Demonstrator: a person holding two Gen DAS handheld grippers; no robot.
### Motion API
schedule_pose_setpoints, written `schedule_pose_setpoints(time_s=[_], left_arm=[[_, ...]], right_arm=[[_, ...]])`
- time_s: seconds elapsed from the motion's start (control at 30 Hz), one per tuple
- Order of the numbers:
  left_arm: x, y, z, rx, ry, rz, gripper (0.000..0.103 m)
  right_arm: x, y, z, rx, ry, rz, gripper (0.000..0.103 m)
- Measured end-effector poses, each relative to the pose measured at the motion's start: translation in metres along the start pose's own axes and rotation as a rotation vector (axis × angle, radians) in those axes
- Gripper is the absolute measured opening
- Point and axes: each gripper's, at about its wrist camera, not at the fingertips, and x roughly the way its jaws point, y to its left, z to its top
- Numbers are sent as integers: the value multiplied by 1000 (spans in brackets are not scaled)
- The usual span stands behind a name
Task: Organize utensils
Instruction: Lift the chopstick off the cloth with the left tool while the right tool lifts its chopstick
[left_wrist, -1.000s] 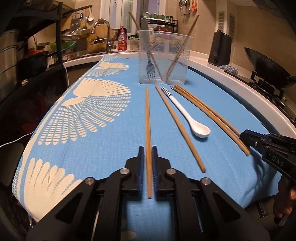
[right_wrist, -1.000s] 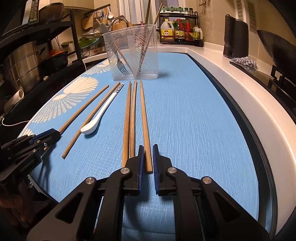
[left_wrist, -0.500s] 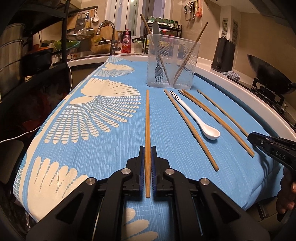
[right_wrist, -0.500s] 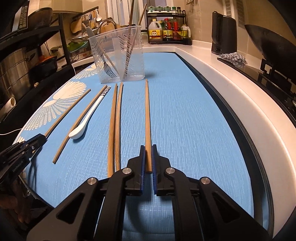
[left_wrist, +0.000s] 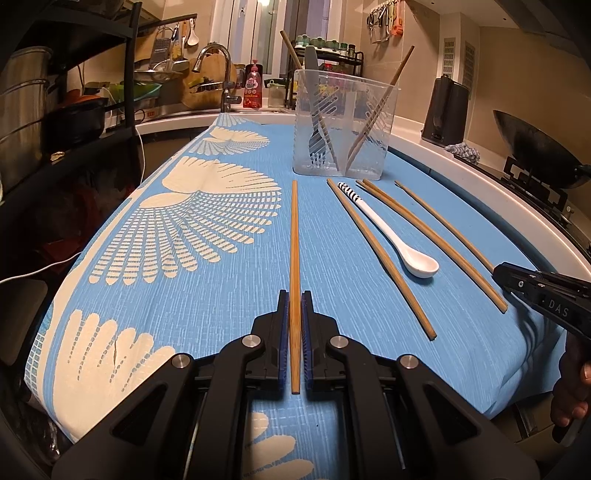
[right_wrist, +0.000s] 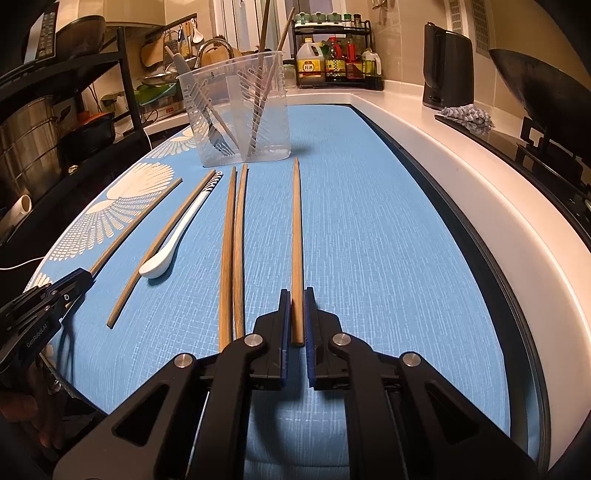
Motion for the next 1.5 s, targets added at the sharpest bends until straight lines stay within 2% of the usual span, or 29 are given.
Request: schedule_pose_setpoints(time_s=[0.93,1.13,1.5], left_arm=[[2,-3,1,12,6,14,7],[-6,-2,4,5,-14,0,7],[-30,-1,17,17,-105,-4,7]], right_arm=[[-1,0,2,-9,1,-1,7],[-15,2,6,-9,-35,-4,7],[-54,8,24,-24,-136,0,7]])
